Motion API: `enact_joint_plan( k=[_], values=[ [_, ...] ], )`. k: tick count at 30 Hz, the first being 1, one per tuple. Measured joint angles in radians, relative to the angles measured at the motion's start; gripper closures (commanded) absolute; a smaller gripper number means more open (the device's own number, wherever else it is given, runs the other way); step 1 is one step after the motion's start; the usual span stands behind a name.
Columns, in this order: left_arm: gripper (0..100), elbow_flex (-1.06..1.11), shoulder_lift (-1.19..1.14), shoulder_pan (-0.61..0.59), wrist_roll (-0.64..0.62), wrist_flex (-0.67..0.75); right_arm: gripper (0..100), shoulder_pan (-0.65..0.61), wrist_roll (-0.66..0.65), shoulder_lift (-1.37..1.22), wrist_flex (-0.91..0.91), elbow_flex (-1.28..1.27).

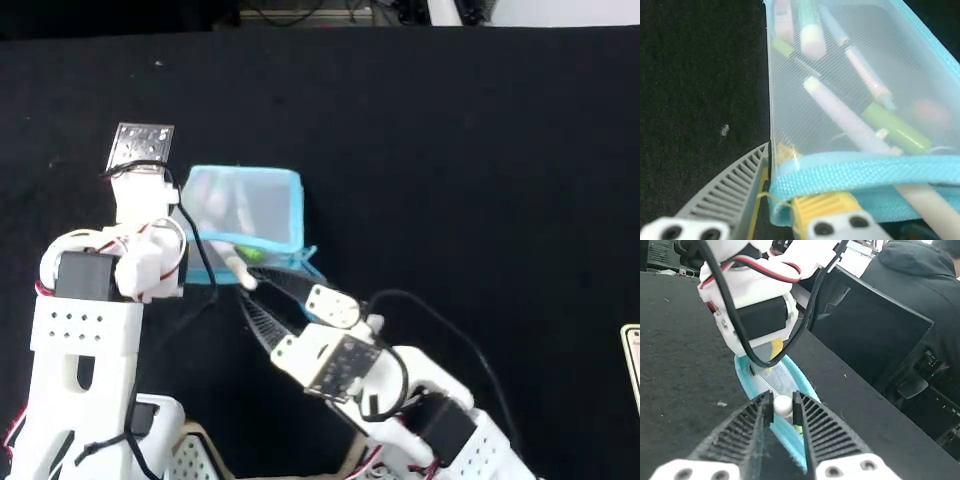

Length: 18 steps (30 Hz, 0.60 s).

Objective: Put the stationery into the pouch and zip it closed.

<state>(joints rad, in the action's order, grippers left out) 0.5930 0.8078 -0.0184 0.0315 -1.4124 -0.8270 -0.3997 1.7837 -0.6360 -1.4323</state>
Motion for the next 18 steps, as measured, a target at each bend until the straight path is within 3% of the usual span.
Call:
enact_joint_plan(
  k=[4,12,18],
  values=[
    [97,0.000,0.000,0.000,0.000,0.000,98.7,0.000,-0.005,0.000,-0.021,0.000],
    [97,0.000,0.000,0.000,0.000,0.000,98.7,0.003,-0.008,0.000,-0.270,0.143],
    [97,0.000,0.000,0.000,0.000,0.000,98.7,0.003,-0.008,-0.204,-0.354,0.285]
  ],
)
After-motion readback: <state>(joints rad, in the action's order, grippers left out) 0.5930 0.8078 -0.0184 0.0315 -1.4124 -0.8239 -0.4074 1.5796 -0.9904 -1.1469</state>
